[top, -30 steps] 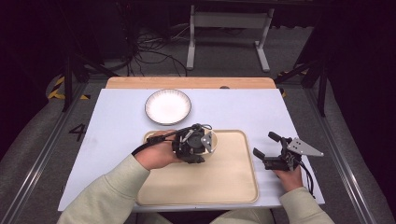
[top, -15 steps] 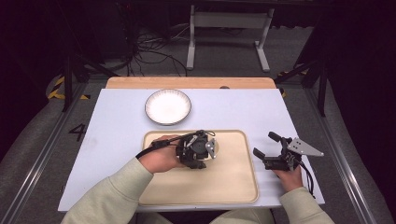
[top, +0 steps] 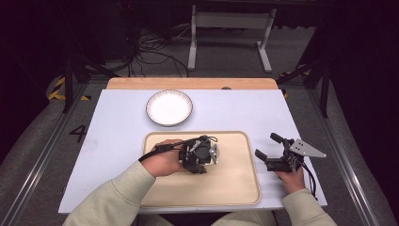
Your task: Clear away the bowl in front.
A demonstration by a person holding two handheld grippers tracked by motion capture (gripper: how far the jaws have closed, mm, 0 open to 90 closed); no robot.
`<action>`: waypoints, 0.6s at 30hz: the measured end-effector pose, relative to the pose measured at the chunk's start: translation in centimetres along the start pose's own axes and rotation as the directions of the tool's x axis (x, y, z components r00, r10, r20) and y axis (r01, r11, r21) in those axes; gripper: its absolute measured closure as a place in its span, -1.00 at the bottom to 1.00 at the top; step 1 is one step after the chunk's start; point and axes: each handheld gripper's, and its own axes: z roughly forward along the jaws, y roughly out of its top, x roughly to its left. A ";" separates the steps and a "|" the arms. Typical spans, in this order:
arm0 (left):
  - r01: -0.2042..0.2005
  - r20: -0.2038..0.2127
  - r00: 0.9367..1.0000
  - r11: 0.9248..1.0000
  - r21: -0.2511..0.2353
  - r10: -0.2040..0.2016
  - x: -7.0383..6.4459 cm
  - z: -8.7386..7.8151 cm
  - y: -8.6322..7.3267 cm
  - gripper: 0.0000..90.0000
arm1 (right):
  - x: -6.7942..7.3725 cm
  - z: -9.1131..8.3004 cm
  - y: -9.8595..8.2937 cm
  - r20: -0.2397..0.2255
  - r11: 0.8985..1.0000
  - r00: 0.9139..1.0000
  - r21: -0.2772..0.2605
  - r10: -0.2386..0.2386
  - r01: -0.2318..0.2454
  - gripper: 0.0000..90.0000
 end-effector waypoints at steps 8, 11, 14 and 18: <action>0.021 0.000 1.000 1.000 0.012 -0.021 0.0 0.3 -0.2 0.85 | 0.0 0.0 0.0 0.000 1.000 1.000 -0.001 0.000 0.000 -0.97; 0.027 0.003 1.000 1.000 0.007 -0.027 0.0 0.4 -0.4 0.85 | 0.0 0.0 0.0 -0.001 1.000 1.000 0.000 -0.002 0.002 -0.97; 0.016 0.008 1.000 1.000 0.025 -0.016 0.0 0.5 -0.5 0.86 | 0.0 0.0 0.0 -0.001 1.000 1.000 0.001 -0.002 0.002 -0.97; 0.024 0.023 0.999 0.999 0.023 -0.024 0.0 0.5 -0.6 0.86 | 0.0 0.0 0.0 0.000 1.000 1.000 0.001 -0.003 0.003 -0.97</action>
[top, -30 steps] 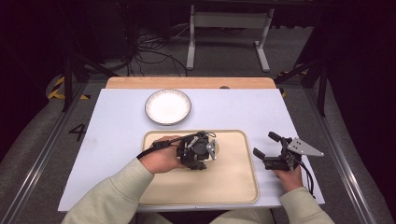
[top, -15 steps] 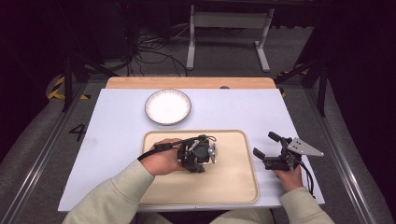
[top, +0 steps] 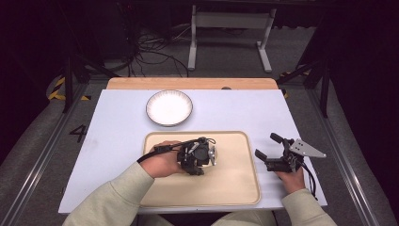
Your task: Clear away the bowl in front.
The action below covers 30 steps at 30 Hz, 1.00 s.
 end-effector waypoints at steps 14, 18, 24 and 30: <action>0.000 0.037 0.999 1.000 0.023 -0.001 0.0 0.4 -0.2 0.82 | 0.0 0.0 0.0 0.000 1.000 1.000 0.000 -0.002 0.002 -0.97; -0.001 0.048 0.999 1.000 0.029 0.000 0.1 0.6 -0.2 0.78 | 0.0 0.0 0.0 0.000 1.000 1.000 0.001 -0.003 0.003 -0.97; -0.001 0.065 0.998 0.999 0.035 -0.001 -0.2 0.9 -0.1 0.72 | 0.0 0.0 0.0 -0.001 1.000 1.000 0.000 -0.004 0.004 -0.97; -0.005 0.069 0.998 0.999 0.047 0.002 -0.3 1.1 -0.1 0.70 | 0.0 0.0 0.0 -0.001 1.000 1.000 0.001 -0.003 0.003 -0.97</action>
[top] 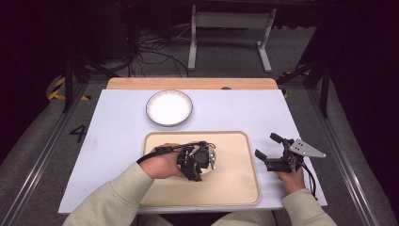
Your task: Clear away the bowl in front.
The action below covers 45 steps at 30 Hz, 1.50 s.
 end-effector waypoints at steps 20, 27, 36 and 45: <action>0.062 0.030 0.998 0.986 -0.152 -0.058 0.0 -1.6 -0.6 -0.19 | 0.0 0.0 0.0 -0.002 1.000 1.000 0.002 0.000 0.000 -0.97; 0.089 0.024 0.996 0.964 -0.251 -0.085 -0.3 -3.1 -1.5 -0.33 | 0.0 0.0 0.0 -0.001 1.000 1.000 0.003 0.005 -0.005 -0.97; 0.113 -0.009 0.992 0.927 -0.358 -0.124 -0.8 -4.4 -2.8 -0.50 | -0.1 0.1 0.0 -0.005 1.000 1.000 0.009 0.007 -0.007 -0.98; 0.145 -0.051 0.979 0.855 -0.499 -0.196 -1.3 -6.1 -5.2 -0.59 | -0.1 0.1 0.1 -0.013 1.000 1.000 0.007 0.017 -0.016 -0.98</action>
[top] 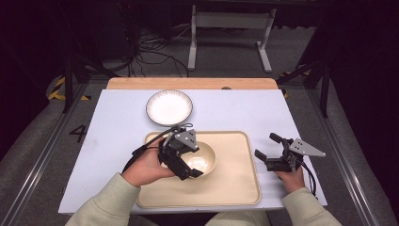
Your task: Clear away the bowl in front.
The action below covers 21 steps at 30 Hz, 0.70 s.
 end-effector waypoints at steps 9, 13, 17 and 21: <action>0.053 -0.062 0.996 0.992 -0.114 -0.060 0.0 -1.8 -1.4 -0.67 | -0.1 0.0 0.0 0.001 1.000 1.000 -0.006 0.009 -0.009 -0.99; 0.063 -0.098 0.992 0.982 -0.176 -0.082 0.0 -2.8 -2.4 -0.67 | 0.0 0.0 0.0 0.000 1.000 1.000 -0.004 0.008 -0.008 -0.99; 0.082 -0.123 0.986 0.971 -0.226 -0.112 0.1 -3.6 -3.7 -0.67 | -0.1 0.0 0.0 -0.001 1.000 1.000 -0.005 0.007 -0.007 -0.99; 0.120 -0.142 0.976 0.954 -0.275 -0.164 0.4 -4.3 -5.2 -0.66 | 0.0 0.0 0.0 0.000 1.000 1.000 -0.004 0.007 -0.007 -0.99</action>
